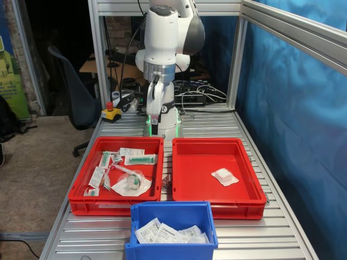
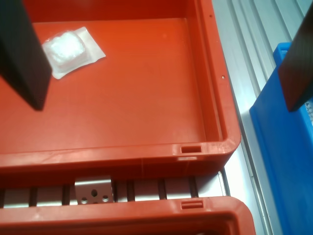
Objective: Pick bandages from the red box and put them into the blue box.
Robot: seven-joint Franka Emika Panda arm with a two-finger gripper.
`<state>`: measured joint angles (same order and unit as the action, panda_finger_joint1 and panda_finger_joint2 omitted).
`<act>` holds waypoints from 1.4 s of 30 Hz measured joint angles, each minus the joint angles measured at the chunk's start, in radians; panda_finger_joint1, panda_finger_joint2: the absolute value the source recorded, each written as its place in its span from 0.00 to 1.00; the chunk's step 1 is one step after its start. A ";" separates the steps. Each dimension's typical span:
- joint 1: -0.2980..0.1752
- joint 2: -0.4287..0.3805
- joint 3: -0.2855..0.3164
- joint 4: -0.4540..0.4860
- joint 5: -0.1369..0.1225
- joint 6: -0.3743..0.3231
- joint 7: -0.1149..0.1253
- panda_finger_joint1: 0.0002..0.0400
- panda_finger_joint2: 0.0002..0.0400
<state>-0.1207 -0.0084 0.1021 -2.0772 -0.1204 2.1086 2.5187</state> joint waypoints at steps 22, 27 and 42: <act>0.015 0.000 0.004 -0.021 0.000 0.001 0.000 1.00 1.00; 0.041 0.000 0.007 -0.054 0.000 0.028 0.000 1.00 1.00; 0.118 0.027 0.014 -0.151 0.011 0.151 0.000 1.00 1.00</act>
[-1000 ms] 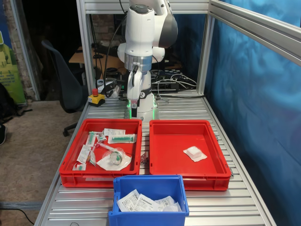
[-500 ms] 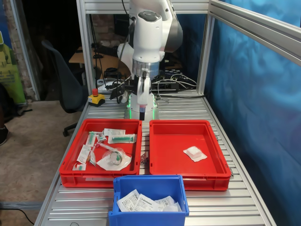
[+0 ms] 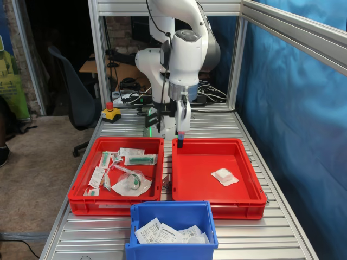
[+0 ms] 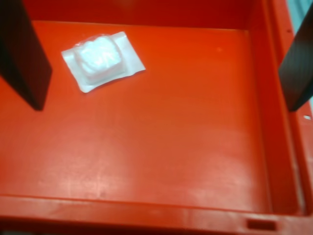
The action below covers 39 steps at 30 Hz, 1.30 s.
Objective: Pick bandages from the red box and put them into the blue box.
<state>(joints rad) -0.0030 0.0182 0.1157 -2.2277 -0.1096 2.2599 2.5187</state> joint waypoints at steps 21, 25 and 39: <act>0.098 0.160 0.006 -0.042 0.084 0.196 0.000 1.00 1.00; 0.114 0.207 0.007 -0.044 0.092 0.215 0.000 1.00 1.00; 0.160 0.314 0.010 -0.053 0.099 0.302 0.000 1.00 1.00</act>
<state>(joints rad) 0.1567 0.3317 0.1257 -2.2804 -0.0108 2.5619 2.5187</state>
